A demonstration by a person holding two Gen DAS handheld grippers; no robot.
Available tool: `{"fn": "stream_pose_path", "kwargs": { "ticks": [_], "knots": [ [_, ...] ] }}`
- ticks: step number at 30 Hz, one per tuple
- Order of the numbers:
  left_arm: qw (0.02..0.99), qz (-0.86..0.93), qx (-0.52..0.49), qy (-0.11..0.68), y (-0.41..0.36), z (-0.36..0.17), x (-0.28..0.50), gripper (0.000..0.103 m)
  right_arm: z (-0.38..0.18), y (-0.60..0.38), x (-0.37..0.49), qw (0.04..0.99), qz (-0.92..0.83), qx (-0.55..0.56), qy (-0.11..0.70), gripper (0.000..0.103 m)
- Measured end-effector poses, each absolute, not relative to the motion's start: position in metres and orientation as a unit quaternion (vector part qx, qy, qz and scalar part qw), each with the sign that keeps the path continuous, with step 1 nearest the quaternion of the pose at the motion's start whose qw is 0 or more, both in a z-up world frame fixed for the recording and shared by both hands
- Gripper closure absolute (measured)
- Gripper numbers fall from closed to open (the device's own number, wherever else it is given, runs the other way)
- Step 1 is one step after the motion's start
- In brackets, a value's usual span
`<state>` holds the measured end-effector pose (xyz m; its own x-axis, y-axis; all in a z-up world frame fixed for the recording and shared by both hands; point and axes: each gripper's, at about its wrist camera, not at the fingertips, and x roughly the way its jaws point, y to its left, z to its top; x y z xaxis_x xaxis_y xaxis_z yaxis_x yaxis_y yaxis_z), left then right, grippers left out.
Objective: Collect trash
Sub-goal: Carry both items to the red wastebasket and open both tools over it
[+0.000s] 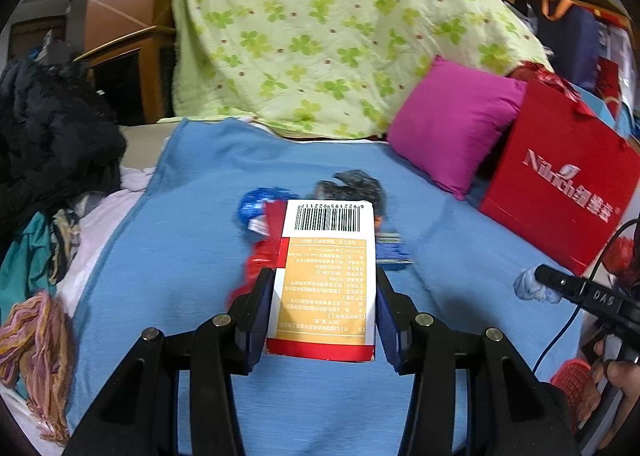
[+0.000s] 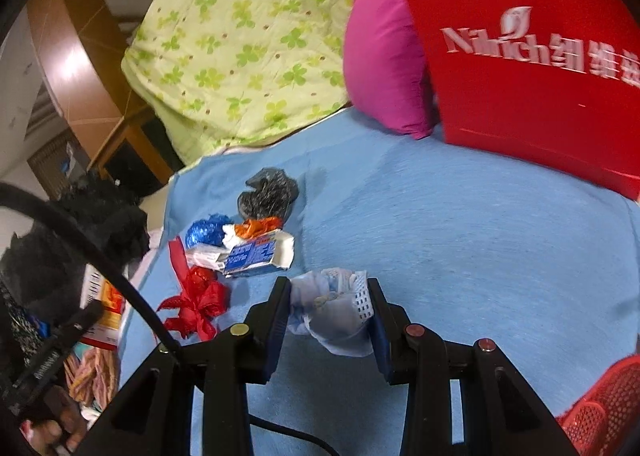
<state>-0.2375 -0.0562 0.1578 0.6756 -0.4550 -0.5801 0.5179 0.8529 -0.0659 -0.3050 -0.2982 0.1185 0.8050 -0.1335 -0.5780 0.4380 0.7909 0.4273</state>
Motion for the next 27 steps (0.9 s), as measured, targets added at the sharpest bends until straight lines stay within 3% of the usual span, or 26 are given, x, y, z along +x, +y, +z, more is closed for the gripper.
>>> {"fn": "stream_pose_path", "kwargs": {
  "ticks": [15, 27],
  "knots": [
    [0.877, -0.374, 0.103, 0.282, -0.141, 0.165, -0.304, 0.054, 0.136, -0.355, -0.482, 0.882, -0.269, 0.339, 0.185, 0.064],
    [0.856, -0.436, 0.112, 0.256, -0.168, 0.19, -0.36, 0.054, 0.194, -0.355, -0.596, 0.884, -0.332, 0.311, 0.107, 0.063]
  ]
}}
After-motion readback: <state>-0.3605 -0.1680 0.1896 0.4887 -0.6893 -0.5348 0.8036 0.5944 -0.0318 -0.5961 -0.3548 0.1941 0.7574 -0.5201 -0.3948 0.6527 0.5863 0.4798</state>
